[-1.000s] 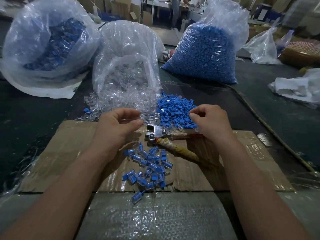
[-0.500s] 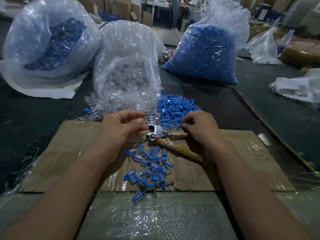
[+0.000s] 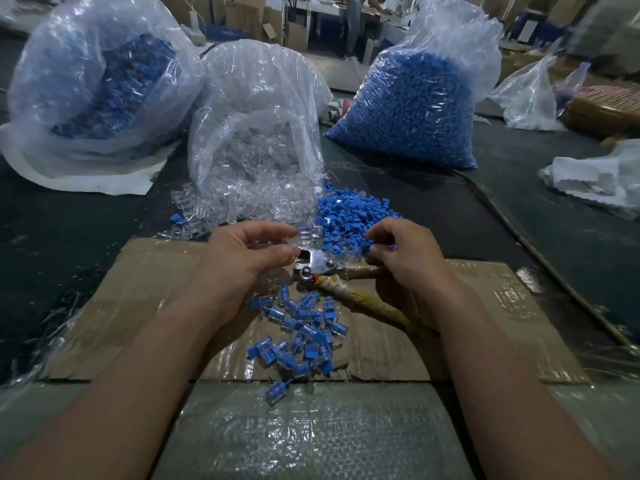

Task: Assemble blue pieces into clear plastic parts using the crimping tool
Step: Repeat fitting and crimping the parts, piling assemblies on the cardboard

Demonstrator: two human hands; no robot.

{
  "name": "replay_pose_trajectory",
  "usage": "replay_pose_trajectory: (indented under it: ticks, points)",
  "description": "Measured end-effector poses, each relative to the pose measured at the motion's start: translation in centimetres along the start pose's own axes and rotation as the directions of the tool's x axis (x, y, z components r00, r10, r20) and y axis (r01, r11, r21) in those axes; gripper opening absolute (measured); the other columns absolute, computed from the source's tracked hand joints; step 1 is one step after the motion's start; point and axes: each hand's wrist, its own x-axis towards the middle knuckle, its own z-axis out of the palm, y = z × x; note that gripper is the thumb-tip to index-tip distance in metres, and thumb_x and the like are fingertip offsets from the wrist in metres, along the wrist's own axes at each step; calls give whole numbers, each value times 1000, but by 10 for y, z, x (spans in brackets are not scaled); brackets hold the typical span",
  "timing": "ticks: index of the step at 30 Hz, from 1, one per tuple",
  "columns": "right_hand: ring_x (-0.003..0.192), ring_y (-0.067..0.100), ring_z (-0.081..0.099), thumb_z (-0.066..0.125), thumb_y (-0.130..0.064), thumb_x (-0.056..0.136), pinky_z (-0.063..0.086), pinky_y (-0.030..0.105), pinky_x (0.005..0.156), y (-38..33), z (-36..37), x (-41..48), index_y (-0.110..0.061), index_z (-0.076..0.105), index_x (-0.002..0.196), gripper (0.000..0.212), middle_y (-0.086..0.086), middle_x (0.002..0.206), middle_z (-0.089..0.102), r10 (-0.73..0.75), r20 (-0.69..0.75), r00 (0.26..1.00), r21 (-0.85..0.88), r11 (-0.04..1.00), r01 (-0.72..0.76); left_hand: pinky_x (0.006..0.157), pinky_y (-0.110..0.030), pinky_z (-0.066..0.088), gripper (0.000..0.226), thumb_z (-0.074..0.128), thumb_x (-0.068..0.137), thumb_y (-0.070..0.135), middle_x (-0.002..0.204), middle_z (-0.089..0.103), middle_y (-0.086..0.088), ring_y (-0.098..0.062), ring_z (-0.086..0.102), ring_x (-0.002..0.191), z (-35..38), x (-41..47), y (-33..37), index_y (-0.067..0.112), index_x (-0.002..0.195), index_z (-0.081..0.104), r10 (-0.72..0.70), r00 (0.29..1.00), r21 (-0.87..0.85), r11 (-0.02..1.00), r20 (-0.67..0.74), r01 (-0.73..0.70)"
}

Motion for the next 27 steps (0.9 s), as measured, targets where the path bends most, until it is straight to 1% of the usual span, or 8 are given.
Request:
replay_pose_trajectory:
  ticks: [4, 7, 11, 15, 18, 22, 24, 27]
  points:
    - [93, 9, 44, 56, -11, 90, 35, 24, 81, -1, 2, -1, -17, 61, 113, 24, -4, 101, 49, -29, 67, 997, -25, 999, 30, 57, -20, 55, 24, 67, 54, 11, 80, 72, -10, -16, 70, 70, 0, 1, -1, 17, 77, 72, 14, 1000, -5, 1000, 1, -14]
    - [89, 7, 42, 53, -12, 92, 32, 21, 78, 0, 3, -2, -17, 62, 113, 24, -7, 97, 44, -41, 50, 998, 8, 999, 40, 56, -20, 54, 22, 68, 54, 11, 80, 72, -11, -16, 70, 70, 0, 2, -2, 19, 74, 73, 11, 1000, -8, 1000, 3, -11]
    - [76, -1, 42, 52, -9, 92, 33, 6, 63, 2, 1, -3, -16, 64, 109, 23, -14, 87, 42, -50, -21, 999, 76, 996, 51, 55, -21, 54, 20, 68, 55, 13, 81, 72, -11, -17, 69, 68, -2, 2, -2, 21, 72, 74, 1, 1000, 0, 1000, 9, -1]
    - [79, -2, 43, 55, -3, 89, 34, 0, 68, 0, 0, -7, -15, 65, 106, 23, -10, 93, 44, -67, -86, 994, 133, 988, 78, 60, -24, 56, 19, 68, 55, 14, 82, 72, -10, -19, 69, 71, -3, 2, -4, 21, 72, 74, -9, 1000, 26, 1000, 4, 9]
    - [77, -7, 44, 57, 1, 86, 31, -6, 70, -3, -2, -8, -14, 66, 105, 26, -8, 95, 46, -84, -112, 990, 162, 981, 102, 61, -28, 58, 16, 68, 56, 13, 79, 72, -10, -19, 69, 69, -4, 2, -4, 18, 71, 71, -12, 1000, 32, 999, -4, 12]
    - [80, -9, 47, 56, 5, 85, 34, -7, 67, -4, -3, -9, -16, 61, 112, 34, -9, 105, 49, -44, -102, 994, 254, 965, 69, 59, -26, 57, 13, 66, 65, 4, 74, 71, -8, -17, 68, 66, -4, 2, -3, 12, 75, 66, 6, 1000, 54, 999, 2, -6]
    - [81, -11, 47, 56, 5, 85, 35, -6, 68, -4, -4, -10, -17, 61, 112, 35, -13, 100, 52, -22, -90, 996, 287, 957, 47, 59, -23, 56, 14, 64, 70, -2, 71, 71, -6, -15, 68, 65, -2, 2, -2, 12, 75, 66, 23, 1000, 55, 998, -1, -23]
    - [77, -15, 49, 61, 2, 83, 35, -5, 67, -7, -6, -12, -26, 61, 95, 30, -24, 86, 52, -30, -74, 997, 298, 953, 51, 56, -19, 54, 10, 62, 72, -1, 66, 70, -5, -13, 67, 61, -1, 0, 0, 8, 75, 63, 44, 999, 41, 998, 7, -44]
